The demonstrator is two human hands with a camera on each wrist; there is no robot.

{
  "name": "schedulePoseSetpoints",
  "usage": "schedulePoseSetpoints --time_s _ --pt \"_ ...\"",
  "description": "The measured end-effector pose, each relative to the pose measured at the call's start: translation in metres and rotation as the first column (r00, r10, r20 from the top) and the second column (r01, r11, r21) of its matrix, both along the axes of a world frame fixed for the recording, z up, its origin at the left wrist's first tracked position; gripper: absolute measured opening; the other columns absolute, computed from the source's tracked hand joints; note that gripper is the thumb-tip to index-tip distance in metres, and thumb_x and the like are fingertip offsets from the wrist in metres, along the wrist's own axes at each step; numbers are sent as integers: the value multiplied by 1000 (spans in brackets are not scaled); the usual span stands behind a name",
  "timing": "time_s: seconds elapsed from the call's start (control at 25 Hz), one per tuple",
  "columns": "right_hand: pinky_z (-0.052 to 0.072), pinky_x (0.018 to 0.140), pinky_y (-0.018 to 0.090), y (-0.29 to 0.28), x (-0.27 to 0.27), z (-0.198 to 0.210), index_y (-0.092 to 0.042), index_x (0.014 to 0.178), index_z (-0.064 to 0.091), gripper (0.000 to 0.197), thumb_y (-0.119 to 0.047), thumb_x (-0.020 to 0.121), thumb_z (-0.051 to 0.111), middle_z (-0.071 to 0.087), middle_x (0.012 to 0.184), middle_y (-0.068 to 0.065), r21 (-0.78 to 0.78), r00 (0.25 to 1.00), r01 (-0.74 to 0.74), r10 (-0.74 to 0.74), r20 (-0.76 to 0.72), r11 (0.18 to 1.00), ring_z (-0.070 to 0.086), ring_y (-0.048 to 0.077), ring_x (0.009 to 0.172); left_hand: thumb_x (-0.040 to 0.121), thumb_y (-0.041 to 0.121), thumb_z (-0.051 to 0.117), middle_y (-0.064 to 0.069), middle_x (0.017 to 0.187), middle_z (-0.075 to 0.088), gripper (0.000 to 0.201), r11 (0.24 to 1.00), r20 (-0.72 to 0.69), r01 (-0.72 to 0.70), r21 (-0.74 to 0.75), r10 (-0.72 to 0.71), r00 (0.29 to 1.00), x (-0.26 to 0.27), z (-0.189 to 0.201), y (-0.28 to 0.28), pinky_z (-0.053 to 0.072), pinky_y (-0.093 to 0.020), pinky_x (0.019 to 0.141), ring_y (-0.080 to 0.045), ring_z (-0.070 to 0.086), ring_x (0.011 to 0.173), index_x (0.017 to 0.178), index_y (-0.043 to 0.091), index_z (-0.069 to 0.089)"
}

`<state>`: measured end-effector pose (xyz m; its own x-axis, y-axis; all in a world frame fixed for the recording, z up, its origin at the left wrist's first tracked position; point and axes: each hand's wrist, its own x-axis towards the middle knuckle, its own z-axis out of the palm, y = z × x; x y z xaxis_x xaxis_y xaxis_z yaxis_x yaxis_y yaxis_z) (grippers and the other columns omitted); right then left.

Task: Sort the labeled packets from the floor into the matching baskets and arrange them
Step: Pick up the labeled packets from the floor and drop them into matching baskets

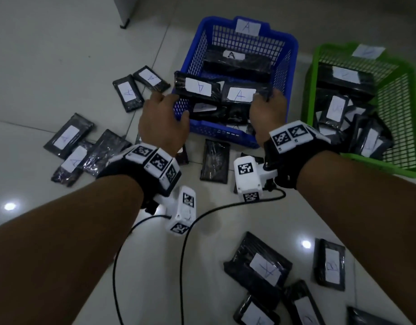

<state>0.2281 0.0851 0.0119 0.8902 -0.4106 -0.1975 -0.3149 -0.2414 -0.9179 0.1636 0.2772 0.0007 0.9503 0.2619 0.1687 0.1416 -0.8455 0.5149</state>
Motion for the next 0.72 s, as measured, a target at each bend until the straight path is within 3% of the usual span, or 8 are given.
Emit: schedulePoseSetpoints --time_s 0.08,0.16,0.24,0.32,0.4,0.52,0.6,0.72 --pt "32 103 17 -2 -9 2 -7 151 28 56 -18 100 46 36 154 7 -134 989 -149 146 -37 980 43 13 128 90 33 57 -16 111 58 37 999 71 32 8 -32 997 -21 -6 -3 50 -44 79 -35 56 101 119 10 61" --pt "18 115 19 -8 -28 8 -11 152 26 55 -14 101 45 21 161 5 -261 958 -269 284 21 927 25 15 145 88 31 58 -14 103 59 30 999 106 52 -2 -52 993 -42 -13 -13 50 -42 73 -33 57 93 108 10 61" --pt "26 115 22 -19 -55 10 -12 141 46 44 -10 97 50 39 151 9 -388 898 -313 403 177 867 36 15 139 86 32 62 -11 104 60 28 997 17 78 2 -78 997 -59 -21 -28 48 -39 72 -31 58 94 104 12 62" --pt "42 97 16 -34 -85 1 -11 120 60 28 -9 93 55 58 123 7 -523 812 -323 515 276 789 52 7 110 83 35 66 -10 106 63 32 992 -82 127 15 -125 989 -73 -30 -44 48 -38 74 -31 59 98 107 13 66" --pt "46 82 18 -49 -115 -16 -14 109 63 18 -13 92 57 59 107 0 -624 770 -368 602 211 690 53 5 94 81 38 69 -9 110 64 38 981 -145 190 24 -185 972 -80 -38 -57 51 -39 77 -32 59 102 110 14 68" --pt "50 84 35 -63 -140 -49 -20 114 61 29 -31 87 63 56 113 -1 -652 811 -477 582 -67 589 56 19 104 77 45 71 -8 117 62 44 975 -233 219 46 -203 951 -80 -46 -70 52 -40 79 -31 57 107 111 17 67" --pt "49 86 38 -61 -143 -64 -20 121 59 51 -47 79 70 50 121 1 -622 846 -501 490 -208 602 54 23 110 73 48 73 -8 112 62 47 985 -253 170 43 -154 955 -78 -50 -77 52 -38 76 -30 57 103 107 17 65" --pt "50 84 40 -53 -137 -69 -18 124 55 71 -58 68 76 47 124 4 -624 874 -467 436 -216 627 50 25 112 70 51 75 -11 103 61 49 996 -230 94 -10 -94 969 -74 -52 -83 50 -38 72 -31 57 96 98 13 62"
